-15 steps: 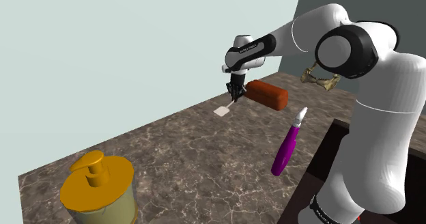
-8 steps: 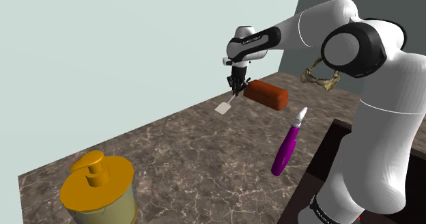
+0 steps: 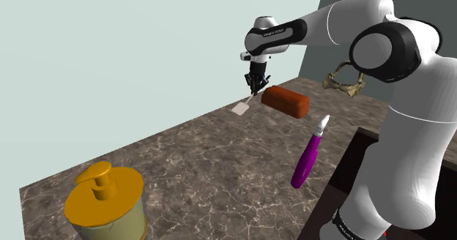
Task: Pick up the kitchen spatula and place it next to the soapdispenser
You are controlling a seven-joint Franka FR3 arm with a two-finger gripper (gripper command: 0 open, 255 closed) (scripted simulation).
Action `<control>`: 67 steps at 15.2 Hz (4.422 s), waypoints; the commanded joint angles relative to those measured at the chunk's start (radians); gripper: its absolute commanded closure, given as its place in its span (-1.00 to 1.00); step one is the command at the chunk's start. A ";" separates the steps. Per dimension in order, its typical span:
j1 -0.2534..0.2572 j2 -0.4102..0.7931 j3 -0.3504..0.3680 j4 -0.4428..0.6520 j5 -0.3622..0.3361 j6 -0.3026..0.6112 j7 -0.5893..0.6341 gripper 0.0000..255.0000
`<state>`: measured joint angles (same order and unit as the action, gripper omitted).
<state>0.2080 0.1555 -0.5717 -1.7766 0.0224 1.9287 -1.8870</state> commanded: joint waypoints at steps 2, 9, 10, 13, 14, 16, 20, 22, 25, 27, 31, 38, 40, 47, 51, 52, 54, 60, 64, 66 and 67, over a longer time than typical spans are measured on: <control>0.000 -0.007 -0.001 0.032 -0.004 -0.039 0.000 1.00; -0.001 -0.013 -0.003 0.120 -0.008 -0.131 -0.001 1.00; -0.002 -0.013 -0.004 0.134 -0.008 -0.145 -0.002 1.00; -0.004 -0.011 -0.005 0.177 -0.006 -0.186 -0.004 1.00; -0.005 -0.009 -0.005 0.192 -0.006 -0.200 -0.005 1.00; -0.007 -0.006 -0.006 0.223 -0.003 -0.228 -0.008 1.00; -0.012 0.005 -0.008 0.290 0.003 -0.285 -0.014 1.00; -0.016 0.013 -0.009 0.326 0.007 -0.314 -0.017 1.00; -0.023 0.027 -0.011 0.384 0.015 -0.360 -0.024 1.00; -0.029 0.039 -0.012 0.425 0.022 -0.391 -0.028 1.00; -0.045 0.067 -0.016 0.516 0.039 -0.458 -0.039 1.00; 0.092 -0.121 0.048 0.312 -0.070 -0.422 0.138 1.00; 0.124 -0.172 0.077 0.259 -0.096 -0.417 0.198 1.00; 0.208 -0.303 0.191 0.123 -0.143 -0.417 0.398 1.00; 0.249 -0.348 0.256 0.075 -0.147 -0.422 0.505 1.00; 0.258 -0.356 0.273 0.066 -0.146 -0.423 0.531 1.00; 0.278 -0.369 0.305 0.052 -0.143 -0.427 0.583 1.00; 0.335 -0.380 0.398 0.037 -0.122 -0.437 0.733 1.00; 0.373 -0.366 0.458 0.051 -0.104 -0.444 0.830 1.00; 0.393 -0.353 0.487 0.064 -0.096 -0.448 0.877 1.00; 0.402 -0.345 0.501 0.073 -0.091 -0.450 0.901 1.00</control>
<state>0.5992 -0.2025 -0.0867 -1.7198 -0.0743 1.4834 -1.0144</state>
